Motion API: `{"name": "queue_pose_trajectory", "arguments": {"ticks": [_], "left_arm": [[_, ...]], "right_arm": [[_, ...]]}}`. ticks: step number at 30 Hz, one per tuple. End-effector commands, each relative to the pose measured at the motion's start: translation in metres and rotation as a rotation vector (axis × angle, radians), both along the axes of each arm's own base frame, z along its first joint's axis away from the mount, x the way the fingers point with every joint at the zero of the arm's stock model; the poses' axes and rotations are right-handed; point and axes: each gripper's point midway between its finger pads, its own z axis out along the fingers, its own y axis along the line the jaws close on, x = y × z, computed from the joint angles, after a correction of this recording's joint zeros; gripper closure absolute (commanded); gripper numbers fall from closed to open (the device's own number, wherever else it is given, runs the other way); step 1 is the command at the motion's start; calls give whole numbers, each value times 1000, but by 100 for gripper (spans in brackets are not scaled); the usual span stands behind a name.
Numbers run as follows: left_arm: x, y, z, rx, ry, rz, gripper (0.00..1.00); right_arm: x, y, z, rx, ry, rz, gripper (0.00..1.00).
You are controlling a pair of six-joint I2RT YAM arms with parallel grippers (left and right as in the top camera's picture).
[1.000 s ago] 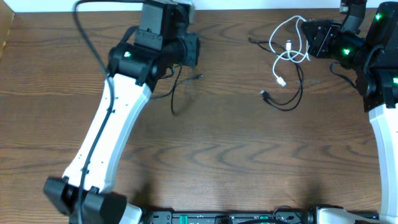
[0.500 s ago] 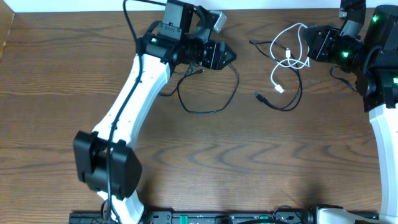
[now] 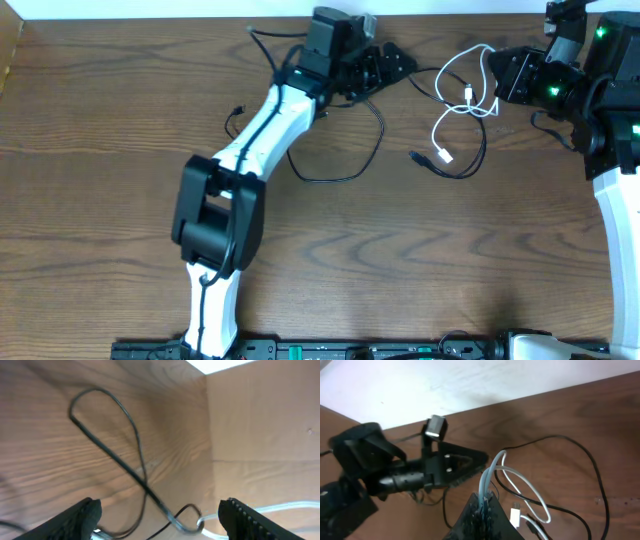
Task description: Untangle cables
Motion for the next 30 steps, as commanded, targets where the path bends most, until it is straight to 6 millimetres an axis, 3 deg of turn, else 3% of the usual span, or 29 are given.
{"name": "queue_pose_trajectory", "arguments": {"ticks": [1,8,14,15,16,17,19,24,30], "left_arm": [[-8,-16,-20,-46,163,29,20],[-22,-39,-41,-22,195,4,30],[-9,-37,-50,49,145,112,45],[-6,-35,-51,58,138,131,53],[-3,-33,-52,67,130,145,67],[-1,-32,-51,70,115,145,89],[3,-31,-44,57,50,106,93],[11,-22,12,-25,-112,41,93],[-7,8,123,-62,-330,30,93]], "right_arm": [[0,-1,11,-25,-36,3,99],[0,-1,11,-24,-35,4,99],[-2,3,11,-10,-29,27,99],[-3,4,10,-13,-26,30,99],[-4,3,8,-14,-19,30,99],[-5,3,6,-16,-10,26,99],[-7,0,3,-19,9,17,99],[-8,-22,-14,-23,95,-91,99],[0,-32,-43,-21,190,-121,99]]}}
